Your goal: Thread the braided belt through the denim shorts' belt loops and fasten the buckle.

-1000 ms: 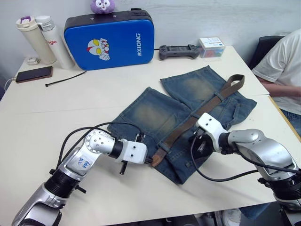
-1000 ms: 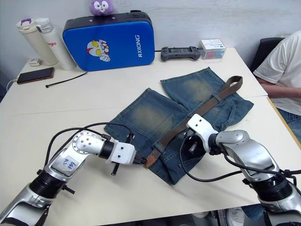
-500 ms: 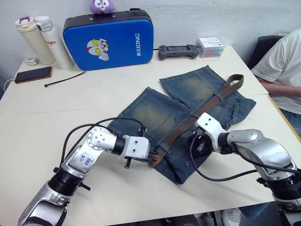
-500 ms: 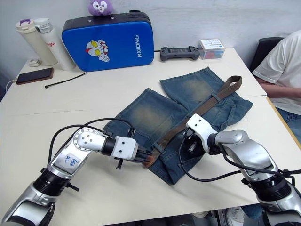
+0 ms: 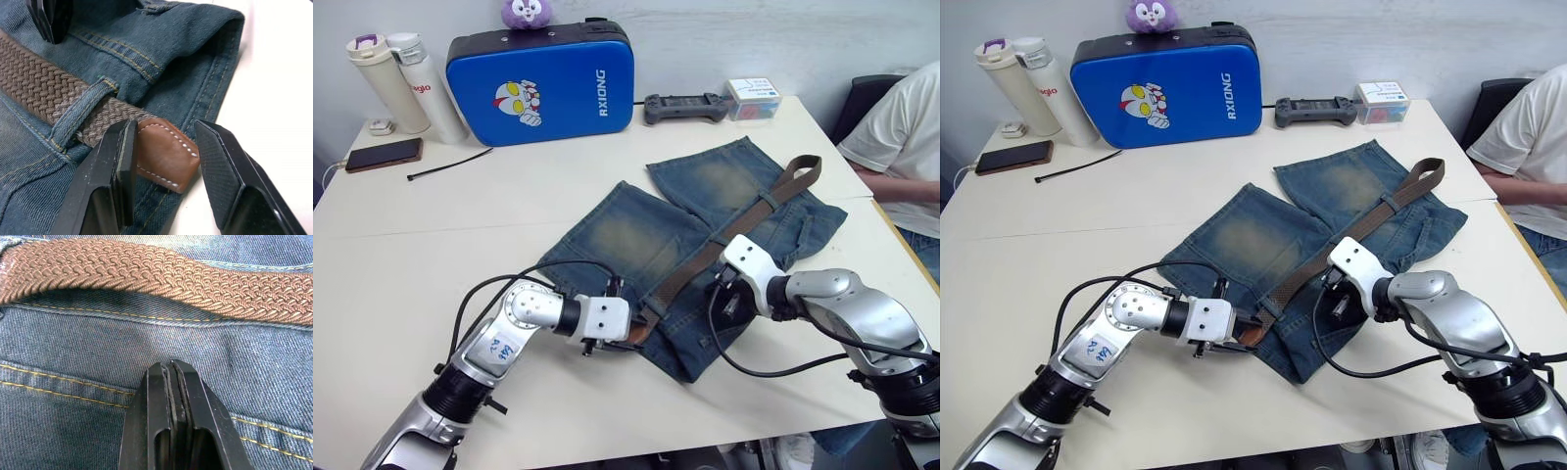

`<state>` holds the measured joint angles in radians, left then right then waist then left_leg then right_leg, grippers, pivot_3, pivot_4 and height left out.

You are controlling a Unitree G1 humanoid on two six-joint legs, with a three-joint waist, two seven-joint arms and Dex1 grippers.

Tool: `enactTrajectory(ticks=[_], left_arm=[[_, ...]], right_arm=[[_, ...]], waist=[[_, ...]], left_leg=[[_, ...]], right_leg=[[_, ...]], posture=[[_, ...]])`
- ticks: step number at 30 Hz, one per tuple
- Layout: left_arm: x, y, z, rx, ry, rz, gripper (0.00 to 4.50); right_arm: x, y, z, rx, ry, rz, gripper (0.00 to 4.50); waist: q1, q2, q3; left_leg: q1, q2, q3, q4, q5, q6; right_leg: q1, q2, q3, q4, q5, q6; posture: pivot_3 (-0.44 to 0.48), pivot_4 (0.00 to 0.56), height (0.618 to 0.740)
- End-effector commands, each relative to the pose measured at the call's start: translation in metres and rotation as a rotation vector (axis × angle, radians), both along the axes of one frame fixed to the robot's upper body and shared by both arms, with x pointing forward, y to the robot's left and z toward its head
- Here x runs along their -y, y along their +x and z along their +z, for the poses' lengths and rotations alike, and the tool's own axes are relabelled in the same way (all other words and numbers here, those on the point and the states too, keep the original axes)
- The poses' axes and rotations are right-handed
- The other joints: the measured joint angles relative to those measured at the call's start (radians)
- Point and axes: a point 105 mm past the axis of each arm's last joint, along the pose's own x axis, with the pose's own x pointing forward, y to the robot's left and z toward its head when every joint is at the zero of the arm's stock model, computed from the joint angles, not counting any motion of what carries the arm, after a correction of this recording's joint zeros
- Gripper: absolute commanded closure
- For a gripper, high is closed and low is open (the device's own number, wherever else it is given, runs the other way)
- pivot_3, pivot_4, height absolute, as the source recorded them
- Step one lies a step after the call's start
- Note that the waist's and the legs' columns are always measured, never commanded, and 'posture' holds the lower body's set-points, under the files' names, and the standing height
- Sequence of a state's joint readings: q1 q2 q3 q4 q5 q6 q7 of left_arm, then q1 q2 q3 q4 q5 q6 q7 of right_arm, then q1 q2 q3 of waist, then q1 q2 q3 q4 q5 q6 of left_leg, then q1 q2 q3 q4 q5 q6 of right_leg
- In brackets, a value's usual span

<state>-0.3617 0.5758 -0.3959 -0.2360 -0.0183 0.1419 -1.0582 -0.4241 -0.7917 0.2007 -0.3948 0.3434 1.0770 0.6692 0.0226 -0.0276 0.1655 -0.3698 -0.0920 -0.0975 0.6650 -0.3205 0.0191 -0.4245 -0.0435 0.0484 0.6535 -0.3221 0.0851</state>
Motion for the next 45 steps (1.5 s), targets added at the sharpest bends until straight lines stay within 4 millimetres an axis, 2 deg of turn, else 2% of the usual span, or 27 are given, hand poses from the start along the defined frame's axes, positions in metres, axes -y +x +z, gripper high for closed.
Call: enactTrajectory(ticks=[1, 6, 10, 15, 22, 25, 28, 34, 45], left_arm=[[0.000, -0.007, 0.010, 0.010, -0.036, -0.012, 2.37], [0.002, -0.012, 0.005, -0.011, -0.030, -0.014, 2.37], [0.001, -0.006, -0.001, -0.003, -0.012, 0.025, 2.37], [-0.004, 0.004, -0.019, 0.002, 0.028, 0.081, 2.37], [-0.010, 0.005, -0.023, -0.020, 0.028, 0.103, 2.37], [-0.014, 0.005, -0.021, -0.039, 0.024, 0.106, 3.22], [-0.018, 0.002, -0.020, -0.057, 0.028, 0.094, 4.42], [-0.023, 0.003, -0.010, -0.069, 0.004, 0.110, 4.46], [-0.043, 0.010, 0.024, -0.078, -0.050, 0.182, 4.46]], right_arm=[[0.002, -0.005, -0.016, -0.064, -0.023, -0.016, 4.50], [0.001, -0.007, -0.017, -0.075, -0.022, -0.010, 4.50], [-0.001, -0.006, -0.018, -0.077, -0.021, -0.005, 4.50], [-0.002, -0.005, -0.019, -0.081, -0.027, 0.000, 4.50], [0.000, -0.004, -0.018, -0.080, -0.032, -0.002, 4.50], [0.000, -0.004, -0.017, -0.078, -0.032, -0.003, 4.50], [-0.001, -0.003, -0.017, -0.075, -0.030, -0.004, 4.50], [-0.004, -0.002, -0.016, -0.071, -0.023, -0.001, 4.50], [-0.010, 0.002, -0.017, -0.064, -0.009, 0.009, 4.50]], waist=[[0.000, 0.000, 0.000], [0.001, 0.000, 0.000], [0.001, 0.000, 0.000], [0.000, 0.000, 0.000], [0.000, -0.001, -0.001], [0.000, -0.001, -0.001], [0.000, -0.001, -0.002], [-0.003, -0.001, -0.002], [-0.018, -0.001, -0.002]], left_leg=[[0.000, 0.000, 0.000, 0.000, 0.000, 0.000], [0.000, 0.000, 0.000, 0.000, 0.000, 0.000], [0.000, 0.000, 0.000, 0.000, 0.000, 0.000], [0.000, 0.000, 0.000, 0.000, 0.000, 0.000], [0.002, 0.000, 0.000, 0.000, 0.000, 0.000], [0.002, 0.000, 0.000, 0.000, 0.000, 0.000], [0.002, 0.000, 0.000, -0.001, 0.000, 0.000], [0.002, 0.000, 0.000, -0.001, 0.000, 0.000], [0.002, 0.001, 0.000, -0.001, 0.000, 0.000]], right_leg=[[0.000, 0.000, 0.000, 0.000, 0.000, 0.000], [0.000, 0.000, 0.000, 0.000, 0.000, 0.000], [0.000, 0.000, 0.000, 0.000, 0.000, 0.000], [0.000, 0.000, 0.000, 0.000, 0.000, 0.000], [0.001, 0.000, 0.000, 0.000, 0.000, 0.000], [0.001, 0.000, 0.000, 0.000, 0.000, 0.000], [0.001, 0.000, 0.000, -0.001, 0.000, 0.000], [0.002, 0.000, 0.000, -0.001, 0.000, 0.000], [0.001, 0.000, 0.000, -0.001, 0.000, 0.000]], posture=[[0.000, 0.150, 0.740], [0.000, 0.150, 0.740], [0.000, 0.150, 0.740], [0.000, 0.150, 0.740], [0.000, 0.150, 0.740], [0.000, 0.150, 0.740], [0.000, 0.150, 0.740], [0.000, 0.150, 0.740], [0.000, 0.150, 0.740]])
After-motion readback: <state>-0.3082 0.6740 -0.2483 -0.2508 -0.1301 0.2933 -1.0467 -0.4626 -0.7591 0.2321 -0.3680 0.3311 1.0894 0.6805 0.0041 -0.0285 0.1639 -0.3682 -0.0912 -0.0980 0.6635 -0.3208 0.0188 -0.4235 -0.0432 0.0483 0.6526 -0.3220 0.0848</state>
